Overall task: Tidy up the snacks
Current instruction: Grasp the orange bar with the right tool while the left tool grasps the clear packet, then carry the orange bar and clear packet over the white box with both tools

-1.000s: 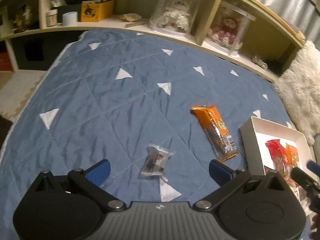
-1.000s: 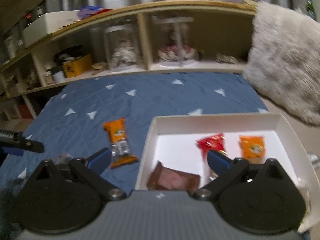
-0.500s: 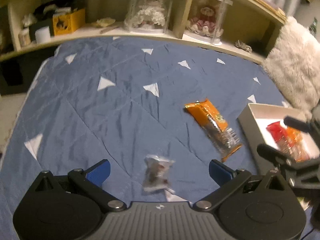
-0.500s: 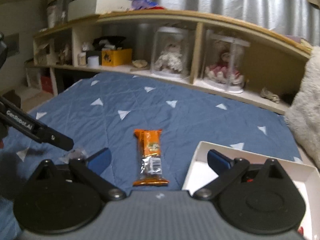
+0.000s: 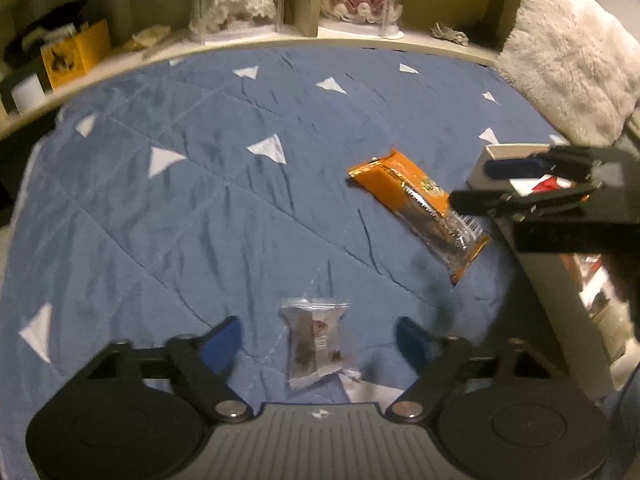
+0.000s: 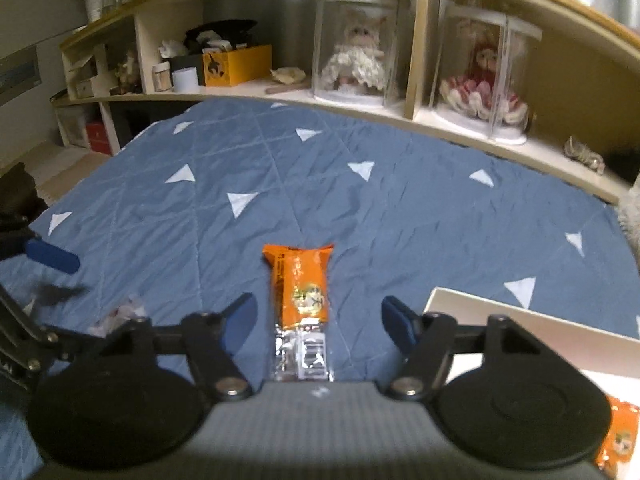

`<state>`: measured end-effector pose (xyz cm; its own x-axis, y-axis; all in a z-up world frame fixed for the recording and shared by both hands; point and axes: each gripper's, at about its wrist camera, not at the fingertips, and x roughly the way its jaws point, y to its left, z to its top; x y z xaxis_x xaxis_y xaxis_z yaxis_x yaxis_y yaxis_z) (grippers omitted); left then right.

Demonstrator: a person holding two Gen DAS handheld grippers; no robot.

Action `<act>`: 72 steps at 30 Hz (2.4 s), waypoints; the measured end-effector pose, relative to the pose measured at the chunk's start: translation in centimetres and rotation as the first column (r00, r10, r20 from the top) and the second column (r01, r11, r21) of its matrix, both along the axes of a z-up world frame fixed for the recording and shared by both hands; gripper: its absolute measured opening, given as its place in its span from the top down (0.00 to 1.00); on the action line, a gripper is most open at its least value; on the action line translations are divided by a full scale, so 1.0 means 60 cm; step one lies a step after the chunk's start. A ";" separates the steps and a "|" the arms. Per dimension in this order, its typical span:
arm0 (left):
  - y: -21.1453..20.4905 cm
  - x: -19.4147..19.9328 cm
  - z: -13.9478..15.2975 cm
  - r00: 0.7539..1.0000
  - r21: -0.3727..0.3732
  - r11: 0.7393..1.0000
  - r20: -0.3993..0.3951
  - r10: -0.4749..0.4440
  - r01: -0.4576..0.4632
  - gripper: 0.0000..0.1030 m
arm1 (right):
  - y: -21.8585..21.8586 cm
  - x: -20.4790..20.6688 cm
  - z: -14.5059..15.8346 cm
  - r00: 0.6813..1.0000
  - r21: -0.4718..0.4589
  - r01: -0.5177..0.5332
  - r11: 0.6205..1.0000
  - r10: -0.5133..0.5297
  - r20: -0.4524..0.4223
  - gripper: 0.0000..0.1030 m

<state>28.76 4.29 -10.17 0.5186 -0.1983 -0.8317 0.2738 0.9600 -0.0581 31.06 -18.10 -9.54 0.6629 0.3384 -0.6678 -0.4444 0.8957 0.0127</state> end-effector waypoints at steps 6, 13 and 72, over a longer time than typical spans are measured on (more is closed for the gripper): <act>0.005 0.014 -0.023 0.997 -0.051 0.998 -0.063 0.032 -0.035 0.46 | 0.014 0.026 -0.029 0.997 -0.004 -0.040 0.999 0.040 -0.060 0.38; 0.005 0.023 -0.034 0.994 -0.050 0.996 -0.091 0.065 -0.069 0.54 | 0.039 0.040 -0.050 0.996 -0.047 -0.051 0.998 0.048 -0.074 0.51; -0.106 -0.091 0.137 0.982 -0.256 0.961 0.125 0.142 -0.107 0.70 | -0.184 -0.139 0.113 0.983 0.095 0.184 0.978 -0.186 0.008 0.61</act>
